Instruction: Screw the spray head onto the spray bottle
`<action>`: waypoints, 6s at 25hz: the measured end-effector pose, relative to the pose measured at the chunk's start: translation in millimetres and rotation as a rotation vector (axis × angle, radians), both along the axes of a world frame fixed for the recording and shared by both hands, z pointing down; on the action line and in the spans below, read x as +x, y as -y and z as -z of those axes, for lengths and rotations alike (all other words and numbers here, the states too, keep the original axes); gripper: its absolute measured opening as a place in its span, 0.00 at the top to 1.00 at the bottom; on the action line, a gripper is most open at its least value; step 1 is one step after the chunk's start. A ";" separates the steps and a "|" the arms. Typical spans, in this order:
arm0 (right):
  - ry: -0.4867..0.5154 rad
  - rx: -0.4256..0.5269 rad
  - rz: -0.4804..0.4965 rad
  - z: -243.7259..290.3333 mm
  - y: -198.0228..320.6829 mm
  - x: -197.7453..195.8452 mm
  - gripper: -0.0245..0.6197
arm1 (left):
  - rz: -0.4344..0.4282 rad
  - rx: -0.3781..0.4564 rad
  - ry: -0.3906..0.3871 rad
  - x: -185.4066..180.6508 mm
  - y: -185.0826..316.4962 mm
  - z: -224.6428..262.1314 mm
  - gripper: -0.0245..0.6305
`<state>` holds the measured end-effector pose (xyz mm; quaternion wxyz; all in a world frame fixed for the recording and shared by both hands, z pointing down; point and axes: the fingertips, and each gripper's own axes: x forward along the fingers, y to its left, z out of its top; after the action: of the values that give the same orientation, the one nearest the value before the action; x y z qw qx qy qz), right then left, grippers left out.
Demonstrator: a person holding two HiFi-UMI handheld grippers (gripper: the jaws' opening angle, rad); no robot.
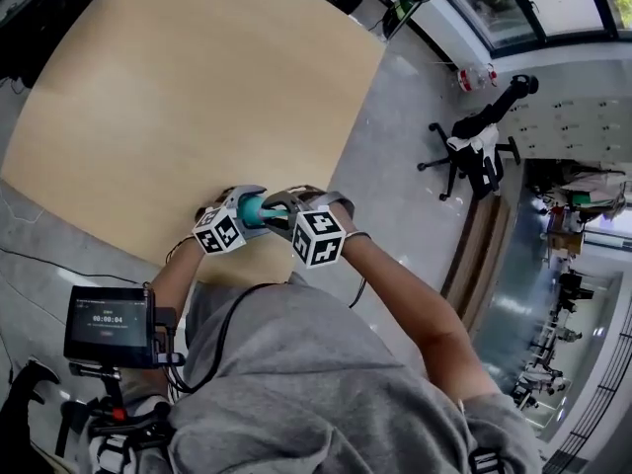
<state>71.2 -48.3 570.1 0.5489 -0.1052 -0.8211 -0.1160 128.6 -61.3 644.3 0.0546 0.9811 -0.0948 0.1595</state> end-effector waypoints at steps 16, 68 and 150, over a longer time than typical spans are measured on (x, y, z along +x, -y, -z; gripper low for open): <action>-0.309 0.067 0.195 2.2 -7.3 24.8 0.76 | 0.137 -0.004 -0.077 27.6 3.9 19.9 0.38; 0.125 -0.174 -1.068 11.2 16.3 32.8 0.75 | 0.580 -0.031 -0.079 17.2 24.9 19.1 0.38; -0.324 0.237 0.266 33.1 0.2 34.0 0.53 | 0.249 -0.076 -0.075 25.1 10.8 4.3 0.36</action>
<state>105.2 -48.5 537.1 0.6620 -0.1645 -0.6817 -0.2643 153.7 -72.2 640.1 0.1145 0.9643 -0.2076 0.1182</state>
